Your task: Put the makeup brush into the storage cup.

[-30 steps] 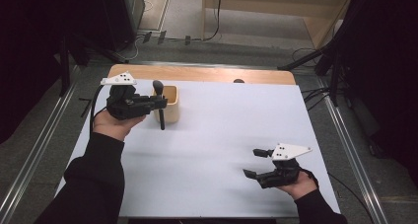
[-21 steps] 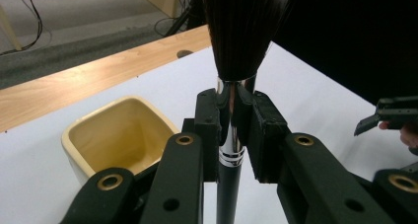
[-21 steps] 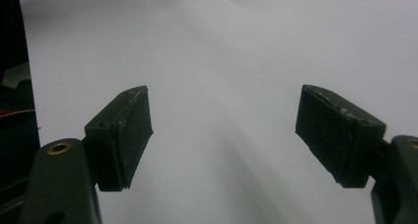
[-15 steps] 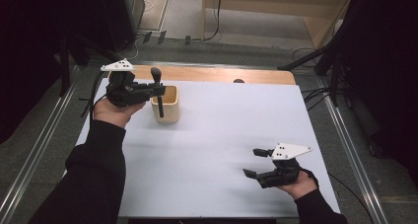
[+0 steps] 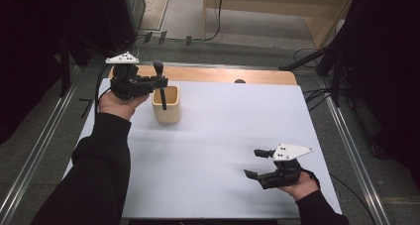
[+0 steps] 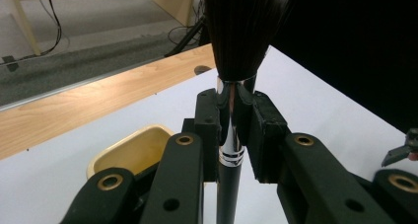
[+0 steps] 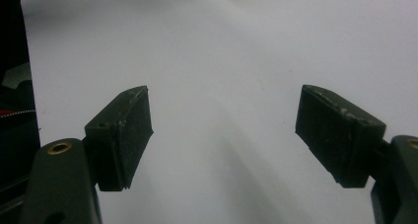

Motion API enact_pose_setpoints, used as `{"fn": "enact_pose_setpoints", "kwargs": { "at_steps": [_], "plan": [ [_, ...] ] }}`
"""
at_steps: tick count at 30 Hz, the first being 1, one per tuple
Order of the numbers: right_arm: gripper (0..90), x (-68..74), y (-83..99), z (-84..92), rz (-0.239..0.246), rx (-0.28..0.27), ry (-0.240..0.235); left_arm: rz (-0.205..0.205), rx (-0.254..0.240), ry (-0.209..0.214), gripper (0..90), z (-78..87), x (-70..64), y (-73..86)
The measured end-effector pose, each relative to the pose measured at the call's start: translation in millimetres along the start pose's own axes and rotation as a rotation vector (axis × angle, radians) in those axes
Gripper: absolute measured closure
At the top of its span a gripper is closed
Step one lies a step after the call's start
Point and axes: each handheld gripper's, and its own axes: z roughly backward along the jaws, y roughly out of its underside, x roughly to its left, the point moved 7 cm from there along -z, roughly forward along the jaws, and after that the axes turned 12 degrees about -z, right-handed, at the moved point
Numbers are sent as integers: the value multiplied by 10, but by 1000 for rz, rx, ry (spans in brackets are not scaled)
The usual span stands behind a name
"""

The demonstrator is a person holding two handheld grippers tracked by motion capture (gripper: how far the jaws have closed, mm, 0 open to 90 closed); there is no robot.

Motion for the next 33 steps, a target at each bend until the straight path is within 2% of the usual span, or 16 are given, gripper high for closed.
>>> {"fn": "enact_pose_setpoints", "kwargs": {
  "at_steps": [7,14,20,24,33],
  "plan": [
    [225,4,-1,6,3,1,0,-4,-7,-19,775,-82,60,-62],
    [225,16,-5,2,4,-3,-4,12,-23,-43,775,-133,168,-124],
    [226,20,-9,0,6,-5,-8,13,-12,-68,775,-208,257,-82],
    [226,26,-8,-2,9,-3,-9,-18,-6,-84,775,-271,289,-44],
    [226,30,-9,-5,9,-3,-12,7,2,-88,775,-356,372,48]
  ]
}}
